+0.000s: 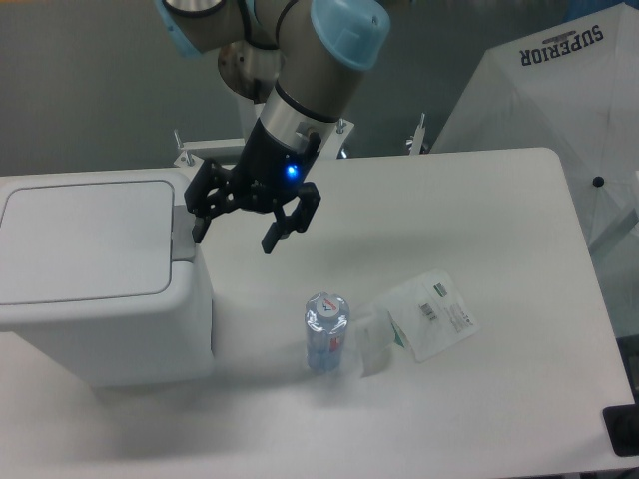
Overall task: Open the trash can
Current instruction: 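Keep the gripper by the lid as the lid swings open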
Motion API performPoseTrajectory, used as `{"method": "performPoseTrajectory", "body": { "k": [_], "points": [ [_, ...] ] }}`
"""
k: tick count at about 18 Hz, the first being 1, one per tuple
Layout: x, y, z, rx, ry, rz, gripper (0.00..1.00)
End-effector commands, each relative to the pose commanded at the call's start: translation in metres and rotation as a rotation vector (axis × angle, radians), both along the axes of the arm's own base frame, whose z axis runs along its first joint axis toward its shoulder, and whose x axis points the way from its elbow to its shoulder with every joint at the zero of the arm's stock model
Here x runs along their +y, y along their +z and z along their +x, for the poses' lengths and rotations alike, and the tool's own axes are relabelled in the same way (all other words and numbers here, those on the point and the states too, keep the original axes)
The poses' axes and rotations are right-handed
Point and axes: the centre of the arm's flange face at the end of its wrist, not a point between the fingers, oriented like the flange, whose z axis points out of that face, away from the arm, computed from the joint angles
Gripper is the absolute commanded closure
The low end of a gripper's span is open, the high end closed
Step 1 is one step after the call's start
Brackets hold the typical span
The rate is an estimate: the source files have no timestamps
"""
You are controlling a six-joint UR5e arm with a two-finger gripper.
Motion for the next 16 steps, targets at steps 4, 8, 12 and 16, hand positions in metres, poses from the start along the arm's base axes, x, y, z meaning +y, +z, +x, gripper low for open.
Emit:
{"method": "performPoseTrajectory", "body": {
  "k": [4, 8, 12, 16],
  "points": [
    [0.0, 0.001, 0.0, -0.001, 0.001, 0.0, 0.0],
    [0.001, 0.007, -0.001, 0.01, -0.001, 0.008, 0.0],
    [-0.001, 0.039, -0.004, 0.063, 0.001, 0.05, 0.0],
    [-0.017, 0.066, -0.039, 0.156, 0.069, 0.031, 0.0]
  ]
}}
